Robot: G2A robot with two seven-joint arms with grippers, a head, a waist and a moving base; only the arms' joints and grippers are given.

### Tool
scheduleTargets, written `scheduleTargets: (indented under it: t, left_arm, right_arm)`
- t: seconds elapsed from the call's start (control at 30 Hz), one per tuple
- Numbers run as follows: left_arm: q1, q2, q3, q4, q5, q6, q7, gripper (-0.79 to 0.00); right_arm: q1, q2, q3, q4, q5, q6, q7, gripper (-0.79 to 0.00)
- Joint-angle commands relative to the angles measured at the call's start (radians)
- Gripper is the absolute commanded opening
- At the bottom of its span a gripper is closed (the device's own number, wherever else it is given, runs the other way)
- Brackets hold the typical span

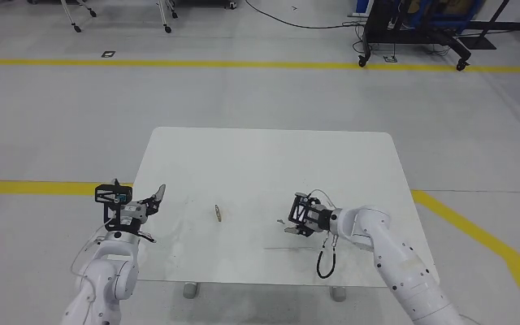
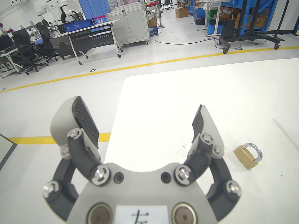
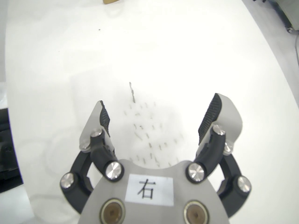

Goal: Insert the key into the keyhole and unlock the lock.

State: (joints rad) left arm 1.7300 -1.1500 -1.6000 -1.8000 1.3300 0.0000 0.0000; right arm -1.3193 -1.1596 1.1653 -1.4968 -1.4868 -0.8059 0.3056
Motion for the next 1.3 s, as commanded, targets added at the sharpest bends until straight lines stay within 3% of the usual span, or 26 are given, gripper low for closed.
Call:
scheduleTargets:
  t: [0.0, 0.17, 0.33, 0.57, 0.6, 0.67, 1.07, 1.27]
  left_arm:
    - [0.000, 0.000, 0.000, 0.000, 0.000, 0.000, 0.000, 0.000]
    - [0.000, 0.000, 0.000, 0.000, 0.000, 0.000, 0.000, 0.000]
    - [0.000, 0.000, 0.000, 0.000, 0.000, 0.000, 0.000, 0.000]
    - [0.000, 0.000, 0.000, 0.000, 0.000, 0.000, 0.000, 0.000]
    - [0.000, 0.000, 0.000, 0.000, 0.000, 0.000, 0.000, 0.000]
    - [0.000, 0.000, 0.000, 0.000, 0.000, 0.000, 0.000, 0.000]
    - [0.000, 0.000, 0.000, 0.000, 0.000, 0.000, 0.000, 0.000]
    - [0.000, 0.000, 0.000, 0.000, 0.000, 0.000, 0.000, 0.000]
  right_arm:
    - [0.021, -0.003, -0.017, 0.009, 0.007, 0.005, 0.036, -0.185]
    - [0.059, -0.011, -0.062, 0.030, 0.025, 0.001, 0.079, -0.397]
    - [0.098, -0.020, -0.107, 0.063, 0.042, -0.003, 0.131, -0.419]
    - [0.136, -0.027, -0.150, 0.104, 0.082, -0.041, 0.160, -0.517]
    - [0.140, -0.028, -0.154, 0.109, 0.087, -0.042, 0.161, -0.560]
    - [0.148, -0.029, -0.162, 0.116, 0.093, -0.046, 0.160, -0.782]
    - [0.139, -0.012, -0.138, 0.087, 0.075, -0.076, 0.047, -0.785]
    - [0.139, -0.012, -0.138, 0.087, 0.075, -0.076, 0.047, -0.785]
